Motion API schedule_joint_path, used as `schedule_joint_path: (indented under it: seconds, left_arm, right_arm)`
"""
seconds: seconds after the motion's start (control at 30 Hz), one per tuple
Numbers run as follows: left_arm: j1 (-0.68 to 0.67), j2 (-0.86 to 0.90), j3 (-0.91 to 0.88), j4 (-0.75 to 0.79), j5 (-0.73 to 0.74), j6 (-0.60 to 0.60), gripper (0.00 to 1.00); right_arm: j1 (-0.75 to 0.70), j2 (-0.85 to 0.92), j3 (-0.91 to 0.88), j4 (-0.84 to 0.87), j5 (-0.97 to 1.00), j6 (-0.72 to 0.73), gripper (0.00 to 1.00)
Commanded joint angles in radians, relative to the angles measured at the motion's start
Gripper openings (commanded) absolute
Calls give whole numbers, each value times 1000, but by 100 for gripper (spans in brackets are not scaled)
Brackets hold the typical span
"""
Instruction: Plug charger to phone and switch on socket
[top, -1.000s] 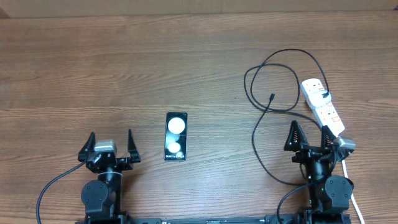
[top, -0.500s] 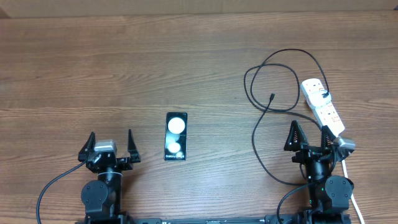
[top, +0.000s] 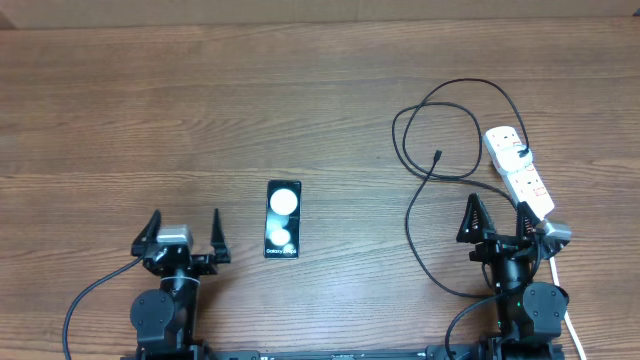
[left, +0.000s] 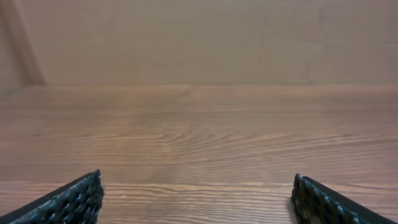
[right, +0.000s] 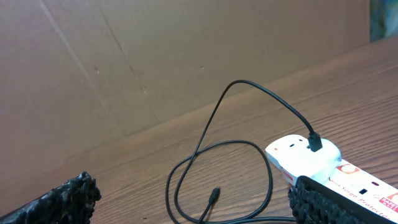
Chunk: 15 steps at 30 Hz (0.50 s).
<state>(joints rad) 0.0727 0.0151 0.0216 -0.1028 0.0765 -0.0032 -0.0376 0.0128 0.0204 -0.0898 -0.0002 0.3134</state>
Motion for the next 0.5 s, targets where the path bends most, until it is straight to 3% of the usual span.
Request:
schedule_joint_path:
  seconds: [0.0,0.17,0.47]
  left_arm:
    - [6,-9,33,-50,145,-53,100]
    - [6,-7,160,-231,160,-79,100]
    - [5,91,351,-369,212,-110,100]
  right_arm:
    - [5,-10,-13,7,-1,-8,100]
    - [5,-10,-13,7,-1,-8,100]
    - [5,-10,-13,7,-1,-8,100]
